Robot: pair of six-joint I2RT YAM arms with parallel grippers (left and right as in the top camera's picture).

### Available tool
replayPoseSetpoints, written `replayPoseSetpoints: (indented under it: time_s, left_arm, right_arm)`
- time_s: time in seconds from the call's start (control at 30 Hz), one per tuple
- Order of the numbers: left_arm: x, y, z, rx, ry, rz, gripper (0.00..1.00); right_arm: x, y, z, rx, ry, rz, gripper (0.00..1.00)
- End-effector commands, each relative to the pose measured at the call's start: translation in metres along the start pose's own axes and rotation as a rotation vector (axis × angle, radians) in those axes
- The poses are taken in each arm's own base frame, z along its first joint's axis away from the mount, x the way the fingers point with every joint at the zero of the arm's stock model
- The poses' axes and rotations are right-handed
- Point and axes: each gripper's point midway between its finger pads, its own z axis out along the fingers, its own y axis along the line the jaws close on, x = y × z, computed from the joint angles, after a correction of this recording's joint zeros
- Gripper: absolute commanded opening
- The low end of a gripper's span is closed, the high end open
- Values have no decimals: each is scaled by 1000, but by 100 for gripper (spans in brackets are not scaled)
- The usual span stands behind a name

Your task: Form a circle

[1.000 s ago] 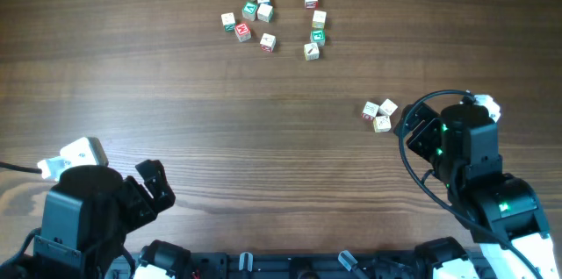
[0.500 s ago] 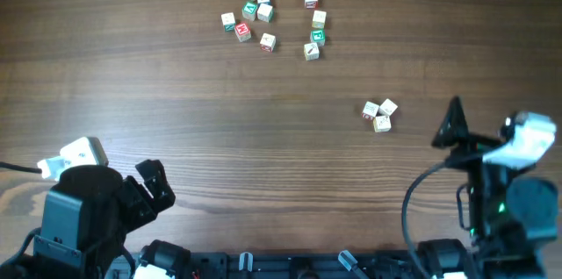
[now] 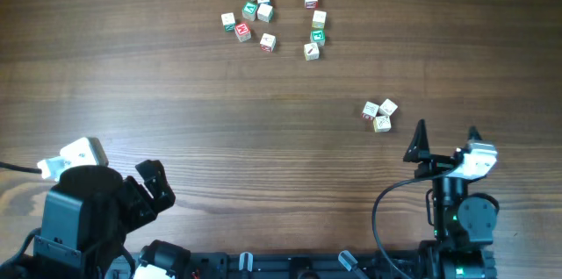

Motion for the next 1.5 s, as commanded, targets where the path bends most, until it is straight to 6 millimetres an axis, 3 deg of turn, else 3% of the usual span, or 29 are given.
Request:
replayPoseSetpoints:
  time_s: [0.0,0.57,0.63,0.73,0.83,0.9,1.03,1.13,1.33,1.47]
  left_arm:
    - [0,-1,0,1,3,-13,100]
    - [0,-1,0,1,3,-13,100]
    - [2,2,0,-8,10,57,100]
    - [-18,-17,10,57,-86,61,100]
    - [-34,-39,30,162,-244,189,100]
    - [-26,-44,54,238,-346,256,100]
    - [1,-36,102,321,-484,209,100]
    - [11,-43,132,424,-608,185,100]
    - [24,-45,170,484,-710,175,100]
    - [26,-46,172,428,-737,333,100]
  right_arm:
    - [-10,4,-2,-24,-35,-28,100]
    - [-9,4,-1,-25,-34,-27,100]
    - [-9,4,-1,-25,-34,-27,100]
    - [-9,4,-1,-25,-34,-27,100]
    - [-9,4,-1,-25,-34,-27,100]
    - [-9,4,-1,-25,-34,-27,100]
    - [-9,4,-1,-25,-34,-27,100]
    - [-9,4,-1,-25,-34,-27,100]
    - [-9,4,-1,-25,-34,-27,100]
    - [-9,4,-1,-25,-34,-27,100]
